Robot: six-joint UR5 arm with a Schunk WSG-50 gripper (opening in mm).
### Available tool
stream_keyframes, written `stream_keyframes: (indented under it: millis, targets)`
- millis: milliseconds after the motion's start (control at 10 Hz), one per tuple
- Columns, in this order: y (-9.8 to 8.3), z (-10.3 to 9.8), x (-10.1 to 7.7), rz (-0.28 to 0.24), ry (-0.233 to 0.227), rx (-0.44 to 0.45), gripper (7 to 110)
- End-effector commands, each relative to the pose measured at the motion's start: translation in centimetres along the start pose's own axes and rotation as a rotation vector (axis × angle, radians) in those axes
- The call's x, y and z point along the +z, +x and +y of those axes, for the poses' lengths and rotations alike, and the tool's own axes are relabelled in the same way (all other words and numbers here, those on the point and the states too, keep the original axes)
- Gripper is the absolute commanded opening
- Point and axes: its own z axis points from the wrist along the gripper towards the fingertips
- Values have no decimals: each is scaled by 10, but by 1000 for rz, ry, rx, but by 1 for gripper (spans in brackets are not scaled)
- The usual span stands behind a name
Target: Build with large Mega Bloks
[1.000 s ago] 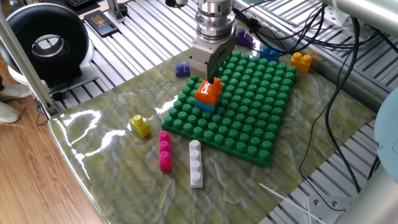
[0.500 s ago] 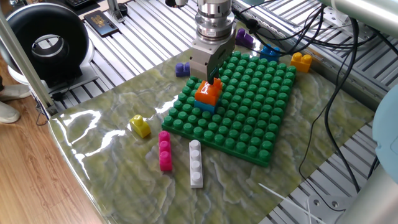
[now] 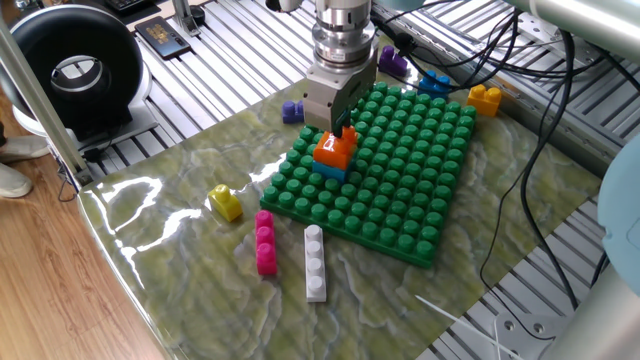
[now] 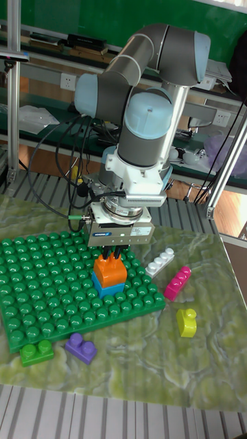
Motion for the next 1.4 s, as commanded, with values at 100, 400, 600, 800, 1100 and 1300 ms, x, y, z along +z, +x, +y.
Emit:
stream_keyframes:
  millis: [100,400,600,800,1100,1300]
  targets:
    - [-1,2,-1,-4,-11,4,22]
    - [-2,2,0,-5,-14,4,22]
    - [-2,2,0,-5,-14,2,22]
    - [-3,1,0,-5,-14,2,22]
    - [-3,3,1,-4,-19,4,22]
    - [-4,2,2,-5,-21,2,22]
